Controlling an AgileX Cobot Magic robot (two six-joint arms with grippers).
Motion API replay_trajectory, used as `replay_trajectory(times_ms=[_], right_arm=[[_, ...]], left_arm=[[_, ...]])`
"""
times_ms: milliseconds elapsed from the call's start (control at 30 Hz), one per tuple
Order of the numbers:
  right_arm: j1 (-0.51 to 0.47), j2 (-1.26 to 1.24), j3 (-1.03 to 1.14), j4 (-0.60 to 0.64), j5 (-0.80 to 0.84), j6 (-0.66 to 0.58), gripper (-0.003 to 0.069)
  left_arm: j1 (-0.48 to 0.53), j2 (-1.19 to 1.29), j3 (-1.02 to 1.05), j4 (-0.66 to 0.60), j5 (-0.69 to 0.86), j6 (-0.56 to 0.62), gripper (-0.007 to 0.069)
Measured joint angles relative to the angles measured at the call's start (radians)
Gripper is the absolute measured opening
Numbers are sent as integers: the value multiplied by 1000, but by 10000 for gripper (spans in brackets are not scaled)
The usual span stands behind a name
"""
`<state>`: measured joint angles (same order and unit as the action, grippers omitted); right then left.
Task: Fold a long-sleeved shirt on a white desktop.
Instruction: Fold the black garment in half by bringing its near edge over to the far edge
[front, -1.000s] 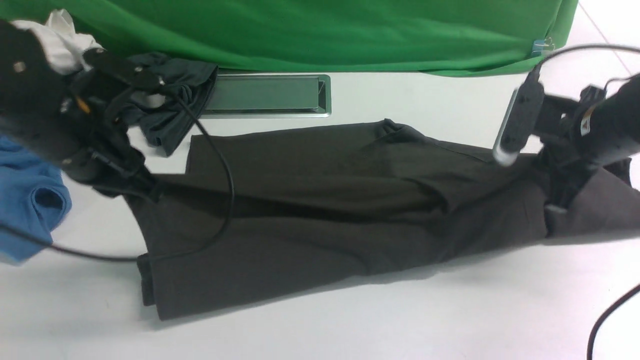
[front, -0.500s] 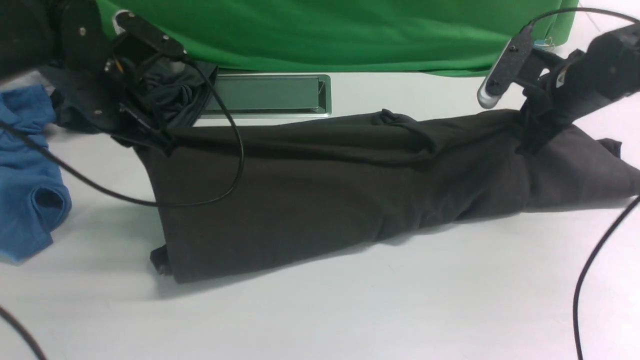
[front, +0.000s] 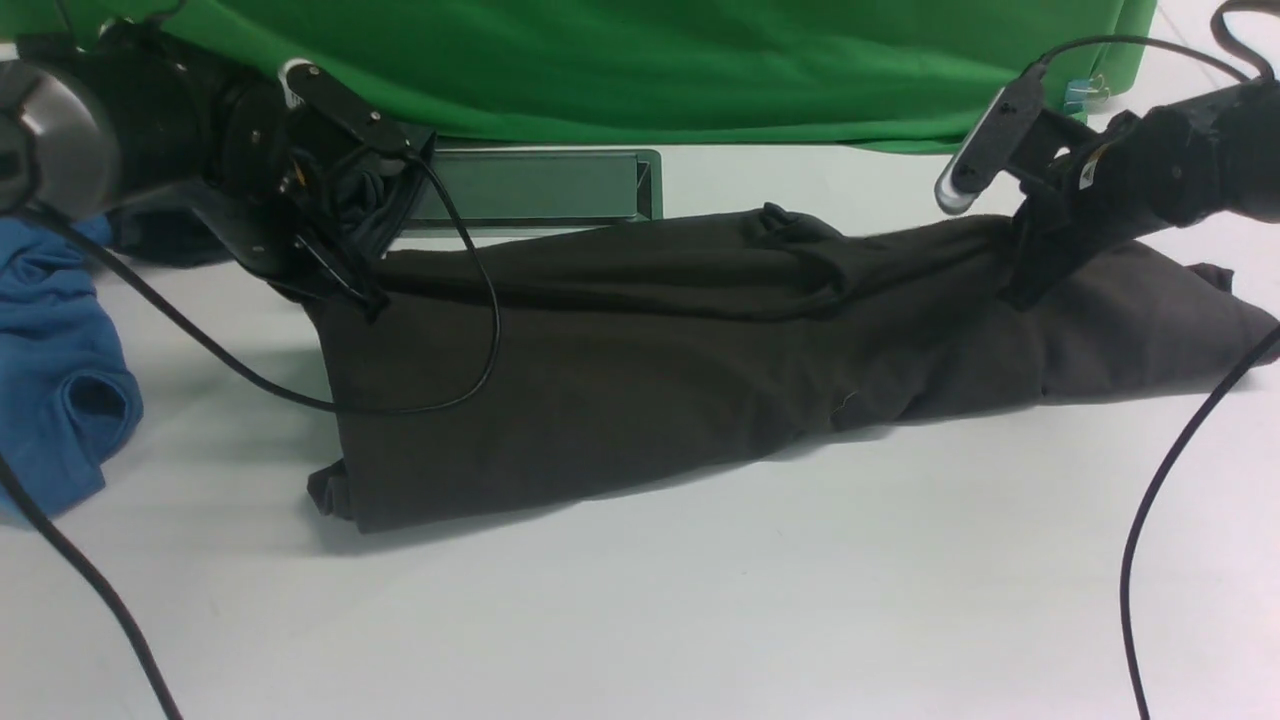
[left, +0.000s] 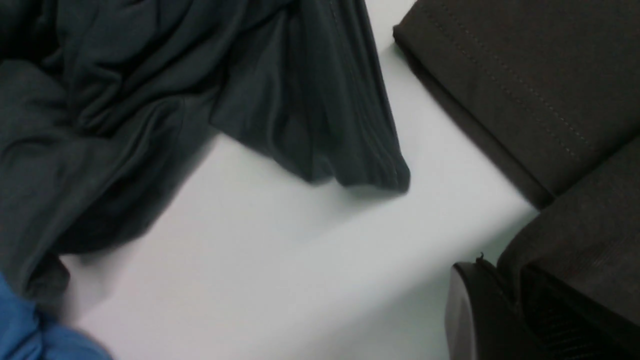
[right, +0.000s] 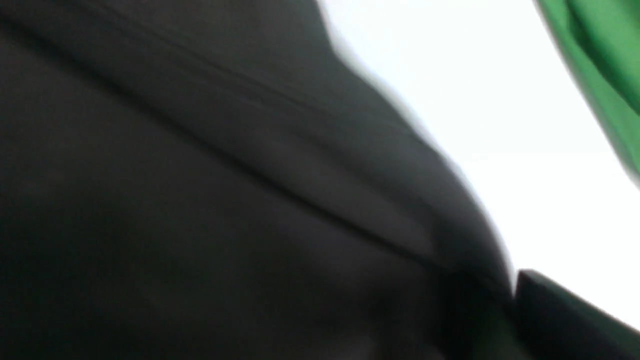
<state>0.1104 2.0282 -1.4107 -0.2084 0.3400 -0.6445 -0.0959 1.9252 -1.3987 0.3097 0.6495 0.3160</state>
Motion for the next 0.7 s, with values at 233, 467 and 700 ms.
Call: replay_trajectory(times_ms=[233,467,700], right_arm=[[-15,-12,-2,-6,-28,112,415],[44,-130,-6,126,197,114,297],[131,-129,-7,436,333,-408,337]], left_arm=[[1,13,-1,10,-92,-4,98],[19,13,-1,14,-204,-8,274],[29,-2,-1,-73,-176,-40,309]])
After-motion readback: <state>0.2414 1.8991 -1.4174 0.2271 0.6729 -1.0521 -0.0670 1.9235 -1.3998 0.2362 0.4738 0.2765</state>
